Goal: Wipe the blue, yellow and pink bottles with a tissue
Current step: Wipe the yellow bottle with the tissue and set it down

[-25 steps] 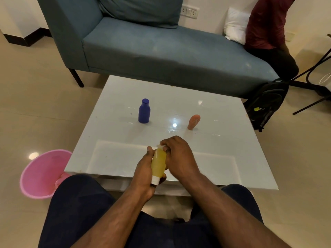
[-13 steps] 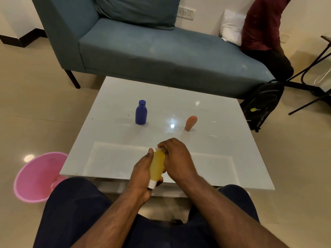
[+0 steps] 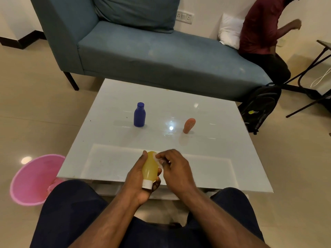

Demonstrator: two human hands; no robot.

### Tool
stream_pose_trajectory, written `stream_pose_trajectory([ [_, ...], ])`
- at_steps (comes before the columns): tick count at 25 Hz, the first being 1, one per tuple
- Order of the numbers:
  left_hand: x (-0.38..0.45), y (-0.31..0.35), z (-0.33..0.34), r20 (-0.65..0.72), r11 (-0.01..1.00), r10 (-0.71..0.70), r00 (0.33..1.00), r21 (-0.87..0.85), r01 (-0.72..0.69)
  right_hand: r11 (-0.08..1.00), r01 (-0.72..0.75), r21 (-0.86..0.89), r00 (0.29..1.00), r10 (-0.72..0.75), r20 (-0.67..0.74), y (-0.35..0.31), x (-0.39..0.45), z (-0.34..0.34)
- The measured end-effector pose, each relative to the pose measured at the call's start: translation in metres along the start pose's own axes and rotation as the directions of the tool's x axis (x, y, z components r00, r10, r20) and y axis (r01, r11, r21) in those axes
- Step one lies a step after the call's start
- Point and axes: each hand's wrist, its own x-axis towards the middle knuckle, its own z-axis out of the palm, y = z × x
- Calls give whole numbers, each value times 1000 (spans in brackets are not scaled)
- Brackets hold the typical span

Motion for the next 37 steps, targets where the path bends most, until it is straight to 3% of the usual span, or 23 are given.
stream_pose_trajectory([
  [3, 0, -2, 0, -29, 1000, -16, 999, -13, 15, 1000, 4, -4, 999, -4, -41, -5, 18, -5],
  [9, 10, 4, -9, -3, 988, -43, 999, -147, 42, 993, 113, 25, 992, -114, 47, -13, -27, 8],
  [14, 7, 1, -4, -15, 994, -19, 1000, -106, 17, 1000, 23, -8, 1000, -23, -20, -10, 8, 2],
  [21, 9, 8, -8, -28, 979, -73, 997, -194, 66, 995, 97, 26, 993, -99, 63, -14, -31, 9],
  [25, 9, 2, -4, -7, 989, -43, 999, -144, 42, 1000, -17, 15, 1000, 17, -16, -11, -2, 7],
  [31, 8, 10, -7, 1, 969, -66, 998, -240, 64, 998, 60, 22, 992, -62, 112, -21, -43, 13],
  [35, 5, 6, 1, 15, 975, -43, 999, -216, 45, 1000, -10, -22, 1000, 10, -15, -12, -9, 9],
  [37, 4, 7, -1, 12, 972, -7, 1000, -235, 10, 999, -29, -26, 999, 29, 12, -16, -16, 13],
])
